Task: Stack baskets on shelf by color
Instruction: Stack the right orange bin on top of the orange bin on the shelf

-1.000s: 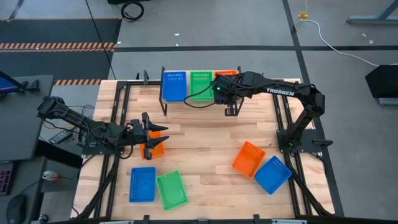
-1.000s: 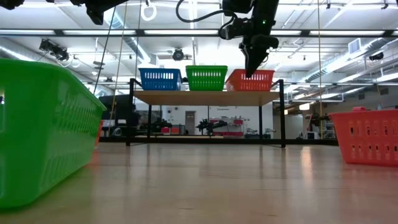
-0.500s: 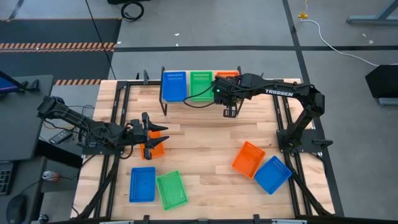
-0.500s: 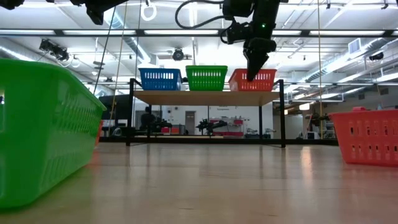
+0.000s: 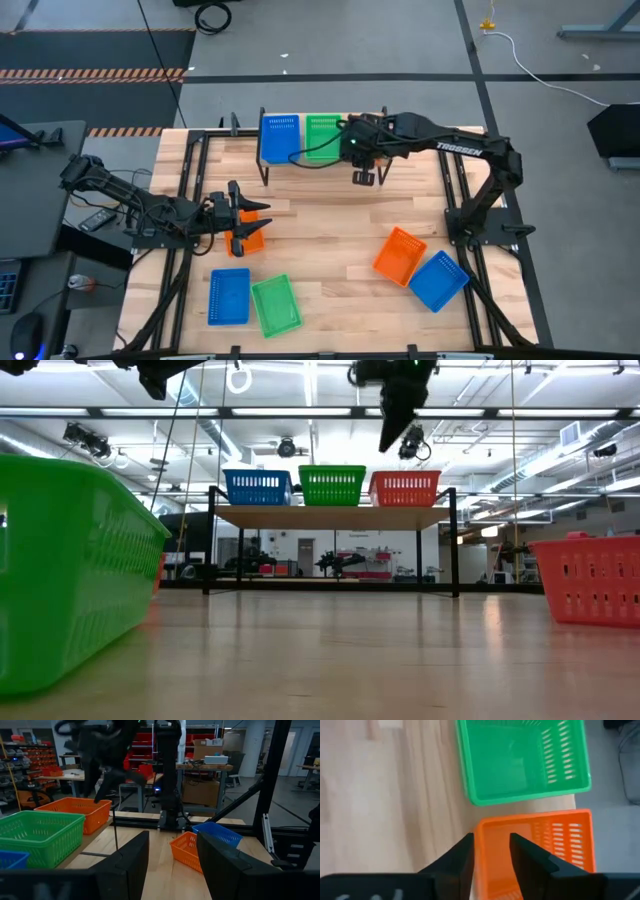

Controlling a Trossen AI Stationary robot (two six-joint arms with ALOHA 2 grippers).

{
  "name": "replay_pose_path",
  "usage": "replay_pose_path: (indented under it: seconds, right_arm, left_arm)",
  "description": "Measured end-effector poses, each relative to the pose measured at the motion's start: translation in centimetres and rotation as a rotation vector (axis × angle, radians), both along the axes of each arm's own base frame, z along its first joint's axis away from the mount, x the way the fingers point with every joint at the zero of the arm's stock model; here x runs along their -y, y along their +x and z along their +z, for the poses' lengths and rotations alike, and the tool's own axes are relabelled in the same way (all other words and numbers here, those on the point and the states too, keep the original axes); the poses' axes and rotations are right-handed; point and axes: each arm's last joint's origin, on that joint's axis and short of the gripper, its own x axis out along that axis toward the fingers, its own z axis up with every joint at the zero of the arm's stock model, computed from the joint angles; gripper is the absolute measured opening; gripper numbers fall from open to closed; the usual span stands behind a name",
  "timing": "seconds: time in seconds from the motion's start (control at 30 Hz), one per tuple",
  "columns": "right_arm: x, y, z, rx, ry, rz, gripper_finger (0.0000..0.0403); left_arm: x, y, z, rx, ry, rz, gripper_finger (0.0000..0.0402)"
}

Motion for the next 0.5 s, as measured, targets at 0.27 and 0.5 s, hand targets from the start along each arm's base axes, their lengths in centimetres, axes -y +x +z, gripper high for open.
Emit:
replay_pose_path:
  seconds: [0.27, 0.5]
  right_arm:
    - [-5.0, -1.3, 0.3, -0.053, 0.218, -0.181, 0.0147]
    - [-11.2, -1.9, -2.4, -0.151, 0.412, -0.292, 0.0147]
  left_arm:
    - [0.0, 0.0, 0.0, 0.0, 0.0, 0.0, 0.0172]
    - [0.0, 0.0, 0.0, 0.001, -0.003, -0.002, 0.0172]
